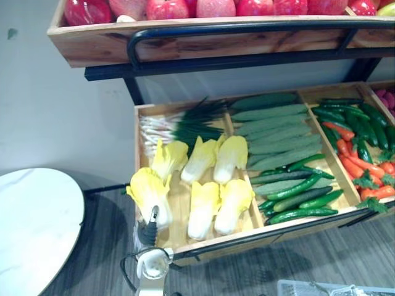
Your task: Pick vegetable in the basket
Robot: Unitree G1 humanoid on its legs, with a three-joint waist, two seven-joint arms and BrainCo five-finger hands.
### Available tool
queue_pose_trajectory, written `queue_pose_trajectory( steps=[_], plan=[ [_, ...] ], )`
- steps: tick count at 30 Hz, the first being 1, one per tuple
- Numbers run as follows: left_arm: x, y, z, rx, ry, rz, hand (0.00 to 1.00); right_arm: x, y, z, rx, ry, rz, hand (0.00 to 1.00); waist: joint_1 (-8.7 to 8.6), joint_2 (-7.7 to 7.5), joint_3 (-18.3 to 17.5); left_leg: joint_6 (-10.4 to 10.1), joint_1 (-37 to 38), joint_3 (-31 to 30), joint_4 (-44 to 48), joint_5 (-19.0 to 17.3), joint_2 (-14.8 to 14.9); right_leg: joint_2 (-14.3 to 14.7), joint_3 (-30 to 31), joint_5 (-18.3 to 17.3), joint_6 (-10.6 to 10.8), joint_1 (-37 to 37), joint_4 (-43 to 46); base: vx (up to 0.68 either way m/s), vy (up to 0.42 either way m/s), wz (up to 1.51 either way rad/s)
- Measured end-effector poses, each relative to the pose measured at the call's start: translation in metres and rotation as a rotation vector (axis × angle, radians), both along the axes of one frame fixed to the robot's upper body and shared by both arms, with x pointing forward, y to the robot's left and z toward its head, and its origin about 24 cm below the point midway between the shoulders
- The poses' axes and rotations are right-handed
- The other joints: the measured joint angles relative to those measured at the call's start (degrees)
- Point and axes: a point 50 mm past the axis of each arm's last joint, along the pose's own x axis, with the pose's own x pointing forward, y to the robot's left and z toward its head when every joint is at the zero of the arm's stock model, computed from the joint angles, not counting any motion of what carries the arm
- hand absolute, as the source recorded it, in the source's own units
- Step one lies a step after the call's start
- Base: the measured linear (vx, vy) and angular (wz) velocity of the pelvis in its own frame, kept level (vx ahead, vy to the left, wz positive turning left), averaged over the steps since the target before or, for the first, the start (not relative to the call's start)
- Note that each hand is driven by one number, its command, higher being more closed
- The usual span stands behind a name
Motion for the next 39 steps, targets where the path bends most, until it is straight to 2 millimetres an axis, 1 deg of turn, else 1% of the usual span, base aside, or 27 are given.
queue_pose_trajectory(
  steps=[3,7,13,15,17,18,19,20,21,22,23,24,26,27,28,29,30,32,33,34,35,36,37,39],
  plan=[
    [-0.002,0.005,0.008,0.029,-0.03,-0.001,1.0,0.0,0.0,0.0,0.001,0.0,0.001,1.0,0.01,0.16,-0.2,0.0,0.0,-0.1,0.0,0.0,0.0,0.0,-0.1,0.0,0.0,0.1,0.0,0.0,0.0,0.0],
    [0.003,0.005,0.022,0.072,-0.086,-0.011,1.0,-0.001,0.0,0.0,0.001,0.002,0.0,1.0,0.02,0.26,-0.6,0.1,0.0,-0.1,0.0,0.0,0.0,0.0,-0.2,0.0,0.0,0.1,0.0,0.0,0.0,0.0],
    [0.012,-0.003,0.045,0.103,-0.199,-0.055,1.0,-0.001,0.0,0.0,0.0,0.002,0.002,1.0,-0.03,0.26,-0.9,0.0,0.0,-0.1,0.0,0.0,0.0,0.0,-0.2,0.0,0.0,0.1,-0.1,0.0,0.0,0.0],
    [0.015,-0.003,0.054,0.133,-0.24,-0.097,1.0,0.0,-0.002,0.001,-0.006,0.0,0.004,1.0,-0.07,0.34,-1.0,0.0,0.0,0.0,0.0,0.0,0.0,0.0,0.0,0.0,0.0,0.1,-0.1,0.01,-0.003,-0.02],
    [0.017,0.0,0.063,0.192,-0.267,-0.157,1.0,0.001,-0.008,0.003,-0.014,-0.005,0.012,1.0,-0.16,0.5,-1.1,0.0,0.1,0.2,0.0,0.0,0.0,0.0,0.2,0.0,0.0,-0.1,0.0,0.01,-0.003,-0.05],
    [0.019,0.002,0.072,0.243,-0.291,-0.22,1.0,0.002,-0.017,0.005,-0.029,-0.007,0.022,1.0,-0.22,0.7,-1.2,0.0,0.2,0.3,0.0,0.0,0.0,0.0,0.4,0.0,0.0,-0.1,0.0,0.01,-0.002,-0.05],
    [0.019,0.003,0.075,0.258,-0.301,-0.244,1.0,0.002,-0.021,0.007,-0.039,-0.008,0.025,1.0,-0.29,0.77,-1.2,0.0,0.3,0.4,0.0,0.0,0.0,0.0,0.5,0.0,0.0,-0.1,0.0,0.01,-0.001,-0.09],
    [0.021,0.004,0.081,0.285,-0.318,-0.291,1.0,0.003,-0.031,0.01,-0.062,-0.01,0.032,1.0,-0.37,0.92,-1.3,0.0,0.5,0.7,0.0,0.0,0.0,0.1,0.8,0.0,0.0,-0.1,0.1,0.0,0.001,-0.17],
    [0.021,0.004,0.084,0.304,-0.325,-0.337,1.0,0.006,-0.041,0.014,-0.081,-0.015,0.044,1.0,-0.33,1.09,-1.4,0.0,1.1,1.5,0.0,-0.1,0.0,0.1,1.5,0.0,0.0,-0.2,0.2,0.0,0.003,-0.16],
    [0.021,0.004,0.084,0.305,-0.325,-0.339,1.0,0.006,-0.041,0.015,-0.081,-0.016,0.045,1.0,-0.33,1.1,-1.4,0.0,1.1,1.5,0.0,-0.1,0.0,0.1,1.6,0.0,0.0,-0.2,0.2,0.0,0.005,-0.24],
    [0.022,0.002,0.085,0.317,-0.32,-0.405,1.0,0.01,-0.057,0.022,-0.112,-0.015,0.089,1.0,-0.79,1.6,-1.8,-0.1,1.5,2.2,0.0,-0.3,0.0,0.1,2.4,0.0,0.0,-0.4,0.4,0.01,0.007,-0.26],
    [0.021,0.0,0.084,0.32,-0.314,-0.449,1.0,0.015,-0.067,0.027,-0.136,-0.03,0.114,1.0,-1.25,1.84,-1.8,0.0,2.1,3.1,0.0,-0.5,0.0,0.1,3.3,0.0,0.0,-0.5,0.5,0.01,0.01,-0.36],
    [0.02,-0.004,0.082,0.316,-0.296,-0.503,1.0,0.023,-0.078,0.035,-0.166,-0.038,0.161,1.0,-1.71,2.09,-2.0,-0.1,3.1,4.7,0.0,-0.8,0.0,0.2,4.9,0.1,0.0,-0.8,0.7,0.01,0.018,-0.47],
    [0.02,-0.011,0.081,0.303,-0.296,-0.548,1.0,0.028,-0.091,0.043,-0.198,-0.047,0.188,1.0,-1.71,2.75,-2.4,-0.2,3.7,6.5,0.0,-1.1,-0.1,0.2,6.8,0.1,0.0,-1.9,1.4,0.02,0.022,-0.59],
    [0.02,-0.013,0.081,0.294,-0.296,-0.569,1.0,0.031,-0.096,0.046,-0.211,-0.051,0.198,1.0,-1.73,2.91,-2.5,-0.3,4.0,7.2,0.1,-1.2,-0.1,0.3,7.7,0.1,0.1,-2.3,1.6,0.02,0.024,-0.69],
    [0.02,-0.017,0.081,0.29,-0.295,-0.599,1.0,0.035,-0.102,0.052,-0.237,-0.053,0.222,1.0,-1.73,2.76,-2.4,-0.3,4.5,8.6,0.1,-1.2,-0.2,0.4,9.3,0.4,0.5,-3.0,1.9,0.02,0.013,-0.86],
    [0.019,-0.024,0.085,0.278,-0.314,-0.644,1.0,0.046,-0.111,0.061,-0.271,-0.067,0.269,1.0,-1.83,3.02,-2.4,-0.3,6.0,11.0,0.0,-1.2,-0.3,0.8,12.2,0.6,0.6,-3.6,2.4,0.02,0.009,-1.02],
    [0.019,-0.034,0.088,0.239,-0.339,-0.697,1.0,0.057,-0.117,0.07,-0.304,-0.063,0.363,1.0,-1.83,3.07,-2.3,-0.3,7.8,13.3,0.0,-1.2,-0.4,1.2,15.2,1.1,0.6,-3.8,2.4,0.0,0.001,-0.93],
    [0.018,-0.044,0.091,0.21,-0.366,-0.746,1.0,0.067,-0.121,0.079,-0.335,-0.072,0.435,1.0,-1.96,3.16,-2.3,-0.5,9.0,15.5,0.0,-1.4,-0.3,1.7,17.3,1.5,0.7,-4.1,2.5,-0.04,-0.006,-0.75],
    [0.017,-0.05,0.093,0.193,-0.381,-0.771,1.0,0.072,-0.122,0.083,-0.352,-0.079,0.47,1.0,-2.04,3.21,-2.3,-0.6,9.1,16.4,0.0,-1.5,-0.3,2.0,18.1,1.8,0.8,-4.4,2.5,-0.08,-0.014,-0.77],
    [0.015,-0.06,0.096,0.175,-0.406,-0.83,1.0,0.083,-0.125,0.093,-0.384,-0.09,0.551,1.0,-2.91,3.5,-2.2,-1.4,9.6,18.2,0.0,-2.0,0.0,2.6,19.4,2.1,0.8,-4.8,2.5,-0.09,-0.015,-0.67],
    [0.014,-0.07,0.097,0.159,-0.413,-0.895,1.0,0.093,-0.126,0.102,-0.417,-0.097,0.634,1.0,-3.18,3.59,-2.2,-1.7,10.4,20.2,0.0,-2.4,0.2,3.2,20.9,2.6,0.8,-5.5,2.6,-0.1,-0.012,-0.69],
    [0.014,-0.074,0.097,0.147,-0.412,-0.925,1.0,0.098,-0.125,0.106,-0.429,-0.104,0.672,1.0,-3.2,3.56,-2.1,-1.9,10.7,21.2,0.0,-2.6,0.2,3.5,21.7,2.9,0.8,-5.8,2.6,-0.11,-0.016,-0.74],
    [0.014,-0.086,0.098,0.125,-0.412,-1.015,1.0,0.109,-0.121,0.121,-0.471,-0.116,0.815,1.0,-3.28,3.45,-2.0,-2.7,12.2,24.5,0.2,-3.3,0.3,4.4,24.4,3.4,0.9,-6.5,3.1,-0.13,-0.032,-0.65]
  ],
)
